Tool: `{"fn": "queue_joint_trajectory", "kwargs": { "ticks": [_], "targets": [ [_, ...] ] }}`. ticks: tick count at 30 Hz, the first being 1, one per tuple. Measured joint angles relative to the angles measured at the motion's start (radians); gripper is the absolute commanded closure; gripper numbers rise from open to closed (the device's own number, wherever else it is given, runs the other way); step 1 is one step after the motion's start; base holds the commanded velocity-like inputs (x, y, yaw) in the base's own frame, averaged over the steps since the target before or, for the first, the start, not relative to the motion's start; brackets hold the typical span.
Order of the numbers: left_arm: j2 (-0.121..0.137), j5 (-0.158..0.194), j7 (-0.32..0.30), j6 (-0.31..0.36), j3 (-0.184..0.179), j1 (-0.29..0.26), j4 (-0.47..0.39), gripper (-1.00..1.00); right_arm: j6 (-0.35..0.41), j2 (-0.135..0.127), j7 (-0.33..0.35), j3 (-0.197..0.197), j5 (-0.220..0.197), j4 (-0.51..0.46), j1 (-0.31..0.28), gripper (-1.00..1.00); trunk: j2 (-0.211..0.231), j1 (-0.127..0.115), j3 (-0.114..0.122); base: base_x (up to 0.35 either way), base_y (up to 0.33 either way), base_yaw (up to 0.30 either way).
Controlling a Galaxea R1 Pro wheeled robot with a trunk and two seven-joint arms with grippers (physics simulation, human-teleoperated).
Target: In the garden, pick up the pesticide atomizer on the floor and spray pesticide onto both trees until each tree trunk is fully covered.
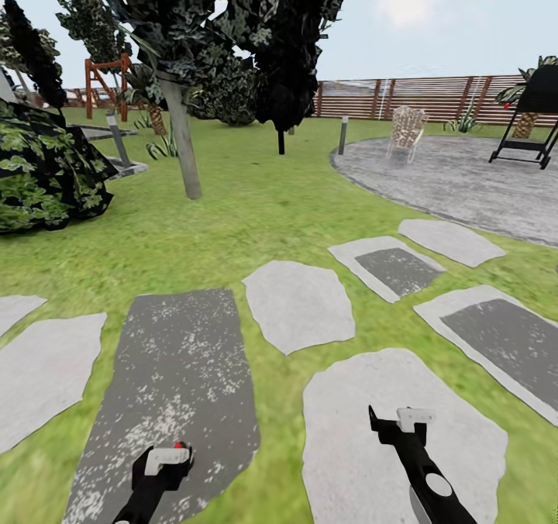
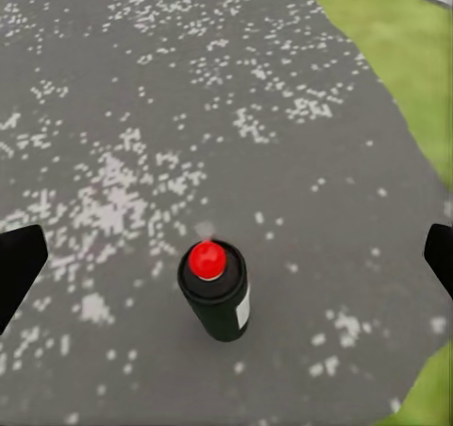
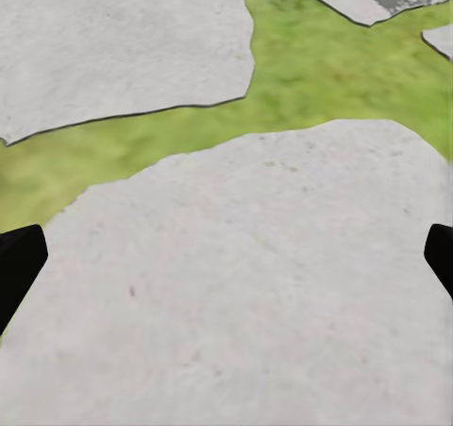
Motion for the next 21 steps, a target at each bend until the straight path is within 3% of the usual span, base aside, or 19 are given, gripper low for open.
{"fn": "queue_joint_trajectory", "kwargs": {
  "ticks": [13,21],
  "targets": [
    [0.000,0.002,-0.001,-0.004,0.007,0.000,-0.004,-1.00,0.000,0.000,0.000,0.000,0.000,0.001,0.000,-1.00,0.000,0.000,-0.002,0.001,-0.038,0.052],
    [0.001,0.007,0.000,-0.003,0.008,0.000,0.000,-1.00,0.000,0.000,-0.001,0.000,0.000,0.001,0.000,-1.00,-0.002,0.004,-0.039,0.000,0.000,0.004]
  ]
}}
